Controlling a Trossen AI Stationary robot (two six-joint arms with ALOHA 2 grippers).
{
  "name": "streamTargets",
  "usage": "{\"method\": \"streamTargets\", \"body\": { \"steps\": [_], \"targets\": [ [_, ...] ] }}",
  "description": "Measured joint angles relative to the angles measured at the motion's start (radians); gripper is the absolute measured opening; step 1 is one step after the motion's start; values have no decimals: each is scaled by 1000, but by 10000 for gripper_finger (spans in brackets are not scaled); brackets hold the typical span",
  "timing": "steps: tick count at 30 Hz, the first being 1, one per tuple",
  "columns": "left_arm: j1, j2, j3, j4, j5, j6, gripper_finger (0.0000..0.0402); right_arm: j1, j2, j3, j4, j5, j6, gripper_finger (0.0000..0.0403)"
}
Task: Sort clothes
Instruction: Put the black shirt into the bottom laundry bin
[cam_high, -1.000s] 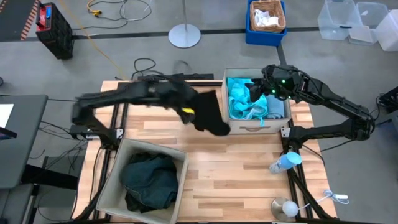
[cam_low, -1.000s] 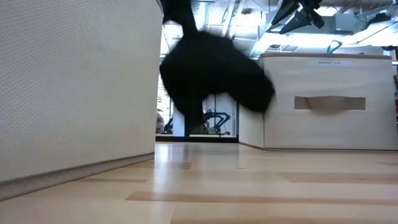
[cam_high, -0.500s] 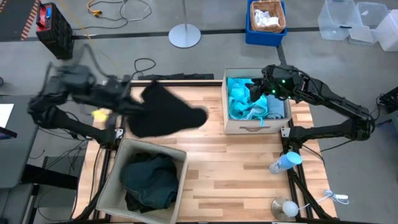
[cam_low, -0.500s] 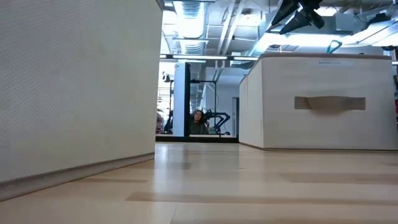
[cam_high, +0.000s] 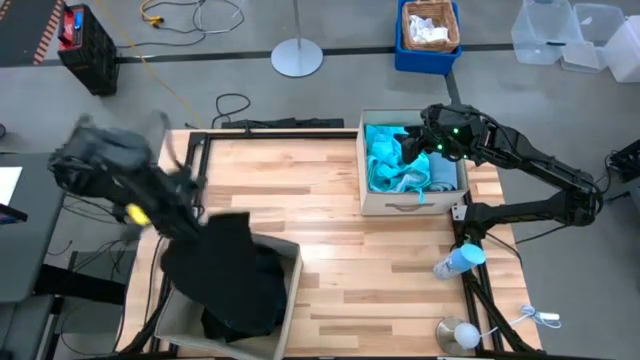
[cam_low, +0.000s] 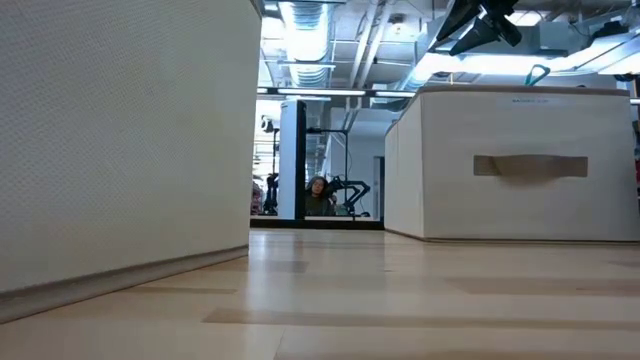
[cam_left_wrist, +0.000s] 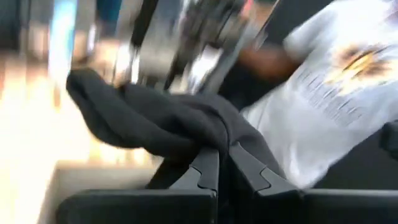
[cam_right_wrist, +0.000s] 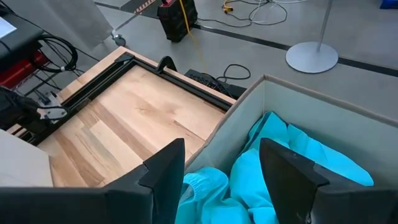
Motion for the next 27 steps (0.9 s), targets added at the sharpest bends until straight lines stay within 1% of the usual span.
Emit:
{"method": "streamTargets", "body": {
  "steps": [4,6,13,17,22,24,27],
  "targets": [
    [-23,82,-2,-252,-3,-99,3,0,0,0,0,0,3,221],
    [-24,123,-3,-345,-5,-112,3,0,0,0,0,0,3,221],
    [-23,243,-3,-447,-4,-150,3,0,0,0,0,0,11,221],
    [-31,292,-61,-438,47,-144,3,0,0,0,0,0,11,221],
    [-63,330,-209,-419,155,-142,3,0,0,0,0,0,10,221],
    [-81,331,-291,-334,201,-129,3,0,0,0,-1,0,10,221],
    [-95,327,-417,-113,254,-104,3,0,0,0,-1,0,5,221]
  ]
}}
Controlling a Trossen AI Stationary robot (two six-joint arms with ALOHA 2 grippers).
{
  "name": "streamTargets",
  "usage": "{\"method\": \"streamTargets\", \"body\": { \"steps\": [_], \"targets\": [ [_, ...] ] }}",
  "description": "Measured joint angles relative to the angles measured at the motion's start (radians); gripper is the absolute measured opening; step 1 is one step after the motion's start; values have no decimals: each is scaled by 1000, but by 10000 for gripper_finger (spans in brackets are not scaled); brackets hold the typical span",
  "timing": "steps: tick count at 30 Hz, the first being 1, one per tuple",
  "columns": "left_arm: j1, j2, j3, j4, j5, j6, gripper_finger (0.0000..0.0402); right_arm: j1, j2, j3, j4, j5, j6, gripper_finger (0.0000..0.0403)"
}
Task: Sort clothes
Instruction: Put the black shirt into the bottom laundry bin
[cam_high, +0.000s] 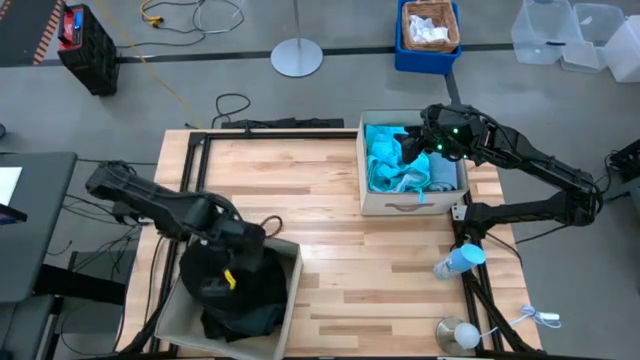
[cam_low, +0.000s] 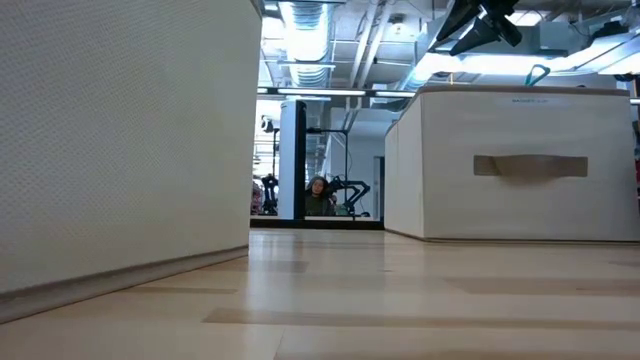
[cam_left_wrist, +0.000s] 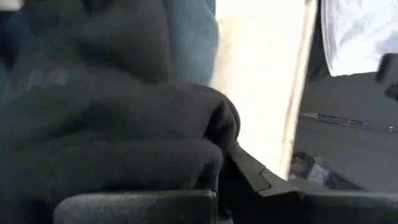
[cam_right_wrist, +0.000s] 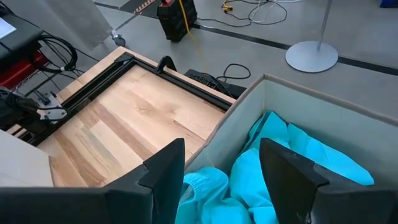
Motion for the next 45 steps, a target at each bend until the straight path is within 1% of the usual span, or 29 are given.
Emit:
{"method": "streamTargets", "body": {
  "steps": [4,9,12,15,20,24,26,29,32,35,39,45],
  "targets": [
    [-7,-2,-159,206,2,2,3,0,0,0,-3,0,-14,221],
    [-7,-2,-336,364,8,-27,3,0,0,0,-3,0,-22,221],
    [-6,-3,-423,461,-3,-35,10,0,0,0,-4,0,-22,221],
    [3,-4,-492,552,-58,-40,14,0,0,0,-4,0,-22,221],
    [51,-5,-569,620,-152,-99,10,0,0,0,-4,0,-21,221],
    [73,-6,-623,644,-153,-146,10,0,0,0,-4,0,-21,221],
    [75,-7,-651,683,-128,-174,10,0,0,0,-4,0,-21,221],
    [75,-6,-661,695,-123,-192,10,0,0,0,-4,0,-21,221],
    [74,-5,-661,699,-147,-213,11,0,0,0,-4,0,-21,221],
    [74,-9,-664,729,-167,-240,24,0,0,0,-4,0,-21,221],
    [74,-33,-624,714,-213,-271,70,0,0,0,-5,0,-21,221],
    [74,-101,-525,642,-239,-274,146,0,0,0,-5,0,-22,221]
  ]
}}
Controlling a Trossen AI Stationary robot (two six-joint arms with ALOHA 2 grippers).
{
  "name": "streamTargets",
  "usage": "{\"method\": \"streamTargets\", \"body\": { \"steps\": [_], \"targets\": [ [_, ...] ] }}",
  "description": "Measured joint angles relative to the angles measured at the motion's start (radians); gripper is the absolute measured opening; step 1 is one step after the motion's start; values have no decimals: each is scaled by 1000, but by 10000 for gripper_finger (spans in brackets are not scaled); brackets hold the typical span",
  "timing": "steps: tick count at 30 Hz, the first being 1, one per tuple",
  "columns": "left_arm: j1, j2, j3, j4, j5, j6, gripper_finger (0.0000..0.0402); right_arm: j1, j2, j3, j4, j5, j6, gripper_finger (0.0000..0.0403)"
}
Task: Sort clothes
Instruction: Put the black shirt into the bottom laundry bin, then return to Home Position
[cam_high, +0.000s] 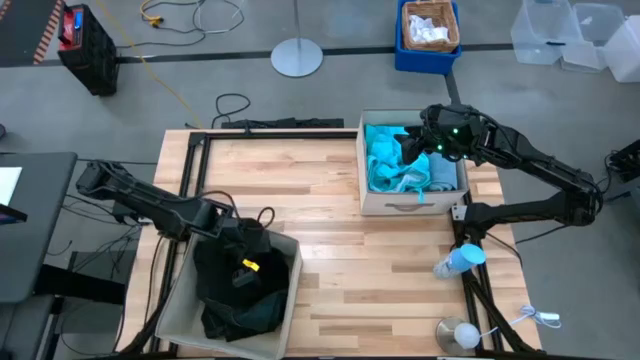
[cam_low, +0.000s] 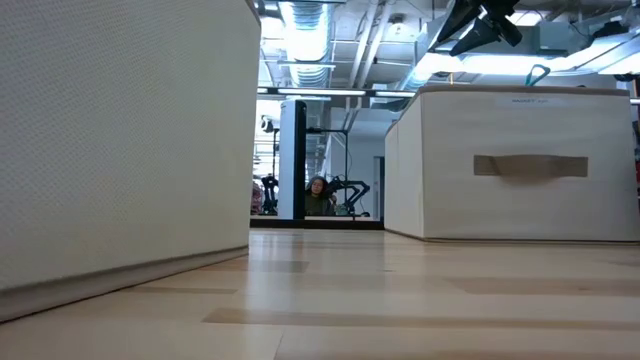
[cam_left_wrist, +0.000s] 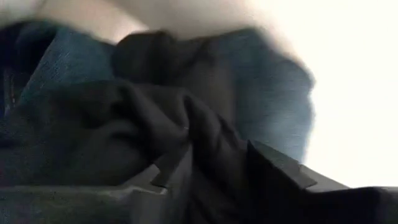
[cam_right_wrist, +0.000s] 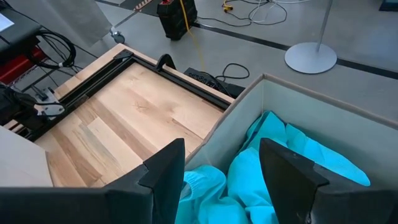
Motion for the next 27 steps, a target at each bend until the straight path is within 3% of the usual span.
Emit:
{"method": "streamTargets", "body": {
  "steps": [9,15,17,22,27],
  "targets": [
    [0,-133,134,-43,-14,-16,210,0,0,0,-1,0,0,221],
    [0,-193,258,-91,22,4,221,0,0,0,-8,0,-2,221],
    [-1,-216,321,-130,-69,37,215,4,0,0,-7,-1,-17,221],
    [-20,-279,444,-172,-451,237,170,29,0,0,43,-120,-98,216],
    [-25,-359,490,-169,-649,399,84,94,0,0,153,-269,-177,186]
  ]
}}
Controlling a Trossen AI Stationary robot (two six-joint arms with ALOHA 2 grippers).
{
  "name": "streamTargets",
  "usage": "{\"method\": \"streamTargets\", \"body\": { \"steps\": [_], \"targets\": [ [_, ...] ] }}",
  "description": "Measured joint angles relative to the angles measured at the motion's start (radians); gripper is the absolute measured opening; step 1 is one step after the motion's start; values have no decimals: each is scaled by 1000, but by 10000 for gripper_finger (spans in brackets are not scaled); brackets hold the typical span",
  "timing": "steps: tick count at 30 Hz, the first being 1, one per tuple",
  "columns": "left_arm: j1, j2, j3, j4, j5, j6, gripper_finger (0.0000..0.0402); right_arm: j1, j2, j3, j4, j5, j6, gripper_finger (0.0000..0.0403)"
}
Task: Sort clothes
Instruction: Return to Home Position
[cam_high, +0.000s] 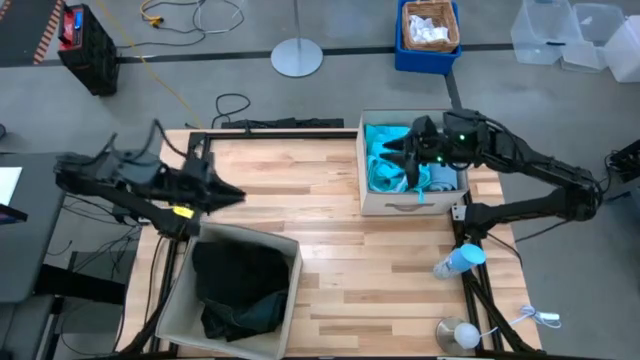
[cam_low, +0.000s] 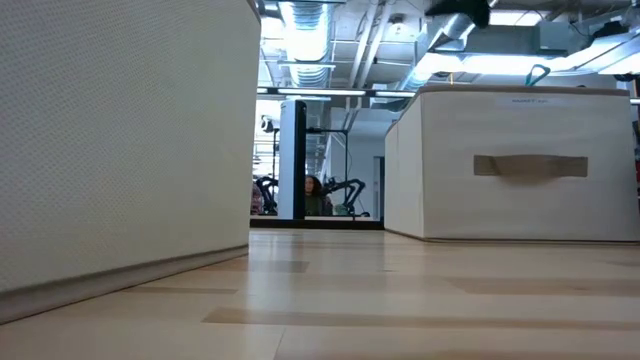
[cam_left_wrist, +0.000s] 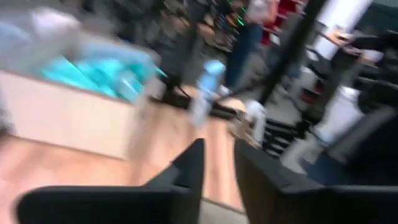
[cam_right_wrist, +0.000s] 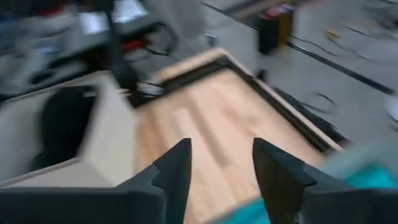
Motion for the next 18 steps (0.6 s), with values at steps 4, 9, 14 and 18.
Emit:
{"method": "streamTargets", "body": {
  "steps": [4,9,14,18],
  "targets": [
    [0,-69,-17,-21,-134,76,11,63,0,0,47,-78,-53,136],
    [0,-148,-89,-82,-228,77,1,138,-27,-91,183,-150,-82,43],
    [0,-269,-240,-20,-240,77,1,186,-102,-279,530,-223,-53,9],
    [0,-400,-396,89,-242,65,1,218,-163,-403,687,-230,14,3]
  ]
}}
